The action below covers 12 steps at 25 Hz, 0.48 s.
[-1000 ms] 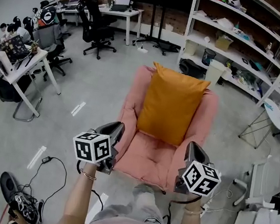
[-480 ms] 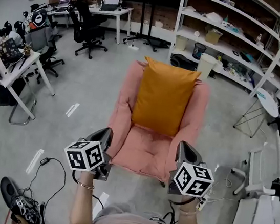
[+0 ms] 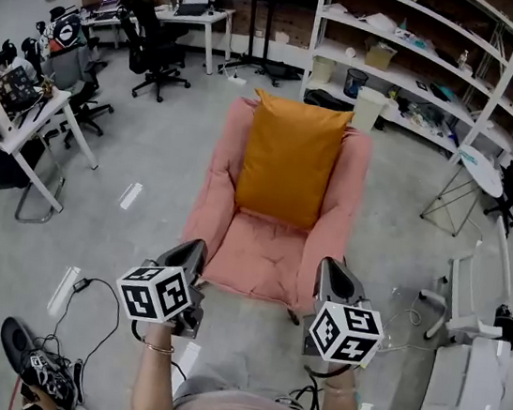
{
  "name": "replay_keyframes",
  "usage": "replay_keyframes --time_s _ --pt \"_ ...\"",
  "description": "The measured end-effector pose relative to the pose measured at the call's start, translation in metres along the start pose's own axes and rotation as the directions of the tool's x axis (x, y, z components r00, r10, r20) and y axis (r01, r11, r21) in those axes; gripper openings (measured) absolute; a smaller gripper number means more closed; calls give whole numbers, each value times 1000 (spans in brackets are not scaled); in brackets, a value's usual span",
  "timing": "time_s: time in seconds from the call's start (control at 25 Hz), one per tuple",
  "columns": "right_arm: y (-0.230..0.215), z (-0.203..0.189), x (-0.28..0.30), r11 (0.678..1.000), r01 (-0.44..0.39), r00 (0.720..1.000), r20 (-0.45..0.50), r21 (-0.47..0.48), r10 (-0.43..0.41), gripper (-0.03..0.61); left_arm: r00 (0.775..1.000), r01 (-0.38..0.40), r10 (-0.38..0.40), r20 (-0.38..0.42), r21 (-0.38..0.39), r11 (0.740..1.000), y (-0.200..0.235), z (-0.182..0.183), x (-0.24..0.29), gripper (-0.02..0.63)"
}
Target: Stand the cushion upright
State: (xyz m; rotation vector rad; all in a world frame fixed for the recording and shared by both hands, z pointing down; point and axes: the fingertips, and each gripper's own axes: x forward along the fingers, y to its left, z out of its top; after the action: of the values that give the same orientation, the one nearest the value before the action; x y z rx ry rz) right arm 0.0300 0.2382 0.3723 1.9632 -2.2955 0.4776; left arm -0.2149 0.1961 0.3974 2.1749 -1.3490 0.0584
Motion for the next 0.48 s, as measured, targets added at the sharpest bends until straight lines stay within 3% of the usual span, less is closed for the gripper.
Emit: replay_keyframes --time_s 0.48 --pt "17 -27 -95 999 -20 1000 -21 -48 19 15 1000 25 -25 1 -24 999 -54 -51 -79 -3"
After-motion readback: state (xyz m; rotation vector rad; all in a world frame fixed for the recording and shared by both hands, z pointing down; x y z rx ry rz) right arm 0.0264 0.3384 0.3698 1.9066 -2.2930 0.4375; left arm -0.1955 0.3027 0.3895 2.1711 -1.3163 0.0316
